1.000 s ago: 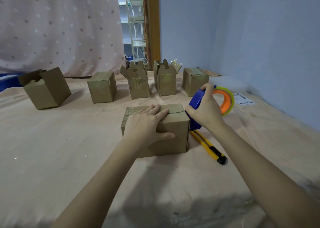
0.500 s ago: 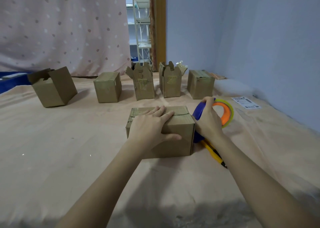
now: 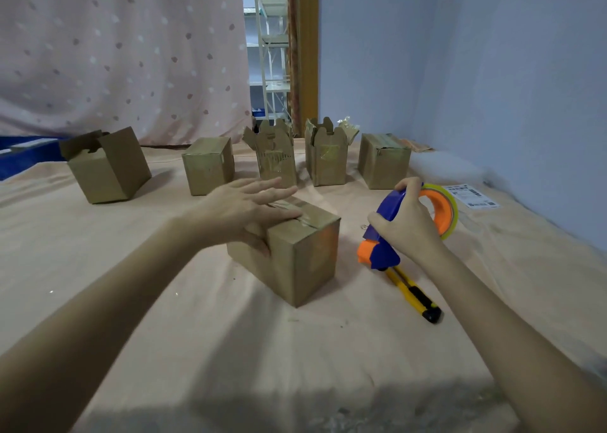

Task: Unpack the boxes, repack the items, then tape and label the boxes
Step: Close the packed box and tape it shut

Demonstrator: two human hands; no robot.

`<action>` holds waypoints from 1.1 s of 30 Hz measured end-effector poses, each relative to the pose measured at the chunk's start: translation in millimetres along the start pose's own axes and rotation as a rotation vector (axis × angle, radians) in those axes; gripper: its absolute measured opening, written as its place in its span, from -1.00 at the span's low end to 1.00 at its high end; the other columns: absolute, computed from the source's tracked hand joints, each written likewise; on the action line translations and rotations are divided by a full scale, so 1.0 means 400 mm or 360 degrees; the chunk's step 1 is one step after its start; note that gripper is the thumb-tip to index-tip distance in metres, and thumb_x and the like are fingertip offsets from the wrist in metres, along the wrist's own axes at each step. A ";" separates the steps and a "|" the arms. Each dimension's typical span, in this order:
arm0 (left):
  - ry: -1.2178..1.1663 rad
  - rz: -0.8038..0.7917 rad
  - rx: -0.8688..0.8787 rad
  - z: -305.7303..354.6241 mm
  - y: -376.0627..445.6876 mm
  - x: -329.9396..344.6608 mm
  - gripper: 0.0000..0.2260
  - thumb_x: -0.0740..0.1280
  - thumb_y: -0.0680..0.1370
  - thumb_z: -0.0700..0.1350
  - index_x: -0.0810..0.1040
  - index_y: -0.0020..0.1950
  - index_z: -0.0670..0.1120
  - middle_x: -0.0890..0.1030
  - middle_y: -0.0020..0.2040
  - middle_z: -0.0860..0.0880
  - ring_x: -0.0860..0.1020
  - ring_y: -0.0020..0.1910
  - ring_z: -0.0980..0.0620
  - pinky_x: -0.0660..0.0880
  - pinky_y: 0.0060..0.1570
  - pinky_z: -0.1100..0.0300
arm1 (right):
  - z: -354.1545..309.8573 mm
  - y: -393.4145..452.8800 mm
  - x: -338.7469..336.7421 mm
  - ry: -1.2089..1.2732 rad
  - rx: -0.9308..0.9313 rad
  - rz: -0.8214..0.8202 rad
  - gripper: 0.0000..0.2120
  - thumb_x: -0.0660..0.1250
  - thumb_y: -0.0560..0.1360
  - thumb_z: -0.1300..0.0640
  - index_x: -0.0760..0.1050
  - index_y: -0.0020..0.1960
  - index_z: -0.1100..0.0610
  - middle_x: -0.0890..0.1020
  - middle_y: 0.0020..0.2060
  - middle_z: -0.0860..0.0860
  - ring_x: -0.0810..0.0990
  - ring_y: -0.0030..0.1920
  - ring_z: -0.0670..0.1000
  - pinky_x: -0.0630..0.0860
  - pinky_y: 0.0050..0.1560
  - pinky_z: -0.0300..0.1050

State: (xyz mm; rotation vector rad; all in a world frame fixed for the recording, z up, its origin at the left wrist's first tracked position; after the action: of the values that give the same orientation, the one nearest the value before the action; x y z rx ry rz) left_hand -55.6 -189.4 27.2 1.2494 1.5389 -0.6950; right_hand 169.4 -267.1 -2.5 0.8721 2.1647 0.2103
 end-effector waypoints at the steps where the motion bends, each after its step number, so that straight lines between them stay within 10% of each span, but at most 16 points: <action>1: 0.0074 0.0020 0.0024 -0.011 -0.011 -0.007 -0.31 0.28 0.43 0.31 0.04 0.48 0.30 -0.02 0.53 0.19 -0.04 0.52 0.12 -0.01 0.46 0.14 | -0.001 -0.006 -0.001 0.0036 0.0001 -0.0011 -0.45 0.43 0.42 0.14 0.12 0.20 0.05 0.44 -0.04 0.02 0.53 -0.10 0.10 0.46 -0.31 -0.14; 6: -0.0097 0.0084 -0.0284 -0.051 -0.065 -0.033 -0.51 0.22 0.55 -0.21 0.36 0.42 0.21 0.32 0.47 0.12 0.26 0.47 0.05 0.14 0.34 0.21 | -0.020 -0.041 0.004 0.0104 -0.0032 -0.0039 -0.50 0.42 0.43 0.16 0.12 0.14 0.04 0.42 -0.21 -0.05 0.55 -0.18 0.10 0.53 -0.23 0.04; 10: -0.0699 0.0564 -0.0794 0.002 -0.081 -0.070 -0.53 0.02 0.49 0.08 0.56 0.27 0.03 0.58 0.22 0.01 0.49 0.21 -0.04 0.34 0.06 0.16 | -0.044 -0.061 0.017 0.0168 -0.0060 -0.0062 -0.52 0.40 0.43 0.17 0.12 0.12 0.05 0.43 -0.23 -0.03 0.54 -0.19 0.10 0.52 -0.21 0.07; 17: -0.0207 0.0823 -0.1121 0.081 -0.068 -0.005 -0.65 0.18 0.47 0.20 0.68 -0.05 0.07 0.66 -0.08 0.08 0.62 -0.02 -0.04 0.33 0.03 0.01 | -0.084 -0.082 0.022 0.0257 -0.0076 -0.0044 -0.50 0.41 0.41 0.16 0.13 0.14 0.05 0.47 -0.10 0.06 0.54 -0.13 0.09 0.53 -0.21 0.01; 25: -0.0509 0.0777 -0.0861 0.078 -0.062 0.018 -0.55 0.52 0.37 0.00 0.59 0.23 -0.04 0.60 0.18 -0.03 0.48 0.19 -0.18 0.52 -0.08 -0.03 | -0.077 -0.093 0.007 0.0280 -0.0044 -0.0016 -0.49 0.42 0.42 0.16 0.12 0.14 0.04 0.44 -0.11 0.00 0.52 -0.15 0.04 0.50 -0.26 -0.10; 33: -0.0985 0.0457 -0.0514 0.031 -0.048 0.032 -0.51 0.48 0.42 0.04 0.51 0.33 0.04 0.49 0.31 0.09 0.40 0.30 0.04 0.29 0.27 0.22 | -0.091 -0.094 0.014 0.0322 -0.0024 -0.0018 -0.52 0.41 0.42 0.17 0.13 0.13 0.06 0.41 -0.20 -0.08 0.48 -0.23 -0.07 0.41 -0.33 -0.19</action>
State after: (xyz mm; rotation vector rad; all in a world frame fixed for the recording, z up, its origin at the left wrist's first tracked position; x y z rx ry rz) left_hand -69.3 -201.5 8.3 0.8735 0.8950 -0.5473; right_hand 121.1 -287.0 3.8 0.8610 2.3510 0.3209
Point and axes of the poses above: each hand's wrist, its own y-axis towards the middle knuckle, its own x-axis out of the palm, z = x × y, the point moved 10 cm from there along y, towards the middle knuckle
